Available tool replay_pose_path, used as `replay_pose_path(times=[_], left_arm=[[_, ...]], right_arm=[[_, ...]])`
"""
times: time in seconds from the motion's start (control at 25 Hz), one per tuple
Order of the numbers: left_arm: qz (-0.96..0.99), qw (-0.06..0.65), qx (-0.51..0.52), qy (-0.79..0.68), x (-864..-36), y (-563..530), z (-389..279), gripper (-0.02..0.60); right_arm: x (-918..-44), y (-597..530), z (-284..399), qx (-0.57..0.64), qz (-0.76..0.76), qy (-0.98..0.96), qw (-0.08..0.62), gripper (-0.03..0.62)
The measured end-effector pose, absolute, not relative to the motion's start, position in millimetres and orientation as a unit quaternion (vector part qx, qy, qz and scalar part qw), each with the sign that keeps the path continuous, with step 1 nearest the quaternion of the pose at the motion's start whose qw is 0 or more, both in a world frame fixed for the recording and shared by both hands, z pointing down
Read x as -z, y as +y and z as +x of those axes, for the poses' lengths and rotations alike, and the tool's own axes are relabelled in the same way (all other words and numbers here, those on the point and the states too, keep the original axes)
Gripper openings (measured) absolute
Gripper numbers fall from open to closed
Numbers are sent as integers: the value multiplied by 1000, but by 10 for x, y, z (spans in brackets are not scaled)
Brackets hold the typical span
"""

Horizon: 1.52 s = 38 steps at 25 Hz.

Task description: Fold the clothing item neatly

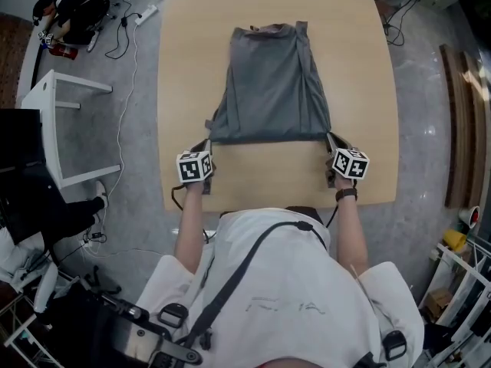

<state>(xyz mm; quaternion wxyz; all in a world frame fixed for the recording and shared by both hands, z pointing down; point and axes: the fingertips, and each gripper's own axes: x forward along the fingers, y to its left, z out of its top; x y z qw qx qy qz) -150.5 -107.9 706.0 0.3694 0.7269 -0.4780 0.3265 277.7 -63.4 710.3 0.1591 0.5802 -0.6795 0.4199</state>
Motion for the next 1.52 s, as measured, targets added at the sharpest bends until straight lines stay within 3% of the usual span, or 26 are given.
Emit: replay_pose_path(times=[0.44,0.8,0.84,0.92,1.04,1.16,1.28,1.52], left_arm=[[680,385,-273,-560,-6816,-1183,-2231,0],[627,399,-289,-603,-6983,-920,-2946,2],[628,401,-295,-598,-7013,-878,-2926,2],[638,404,-304,-581,-7065,-803,-2768,3],[657,417,-295,-554,-7126,-737,-2423,3],[677,421,-291,-528,-7109,-707,-2085,6],[701,366,-344,-506,-7044,-671,-1854,74],[776,297,-322,-454,-6827,-774,-1293,74]], right_arm=[[-6809,-593,3508,-406,642,-639,121,20],[-6944,-495,3822,-407,671,-601,149,25],[-6976,-473,3836,-407,676,-593,161,37],[-7028,-414,3825,-411,682,-580,174,126],[-7048,-356,3696,-427,680,-575,155,126],[-7018,-330,3544,-426,680,-576,158,180],[-7030,-267,3283,-402,659,-602,203,222],[-6965,-285,2467,-358,566,-703,238,172]])
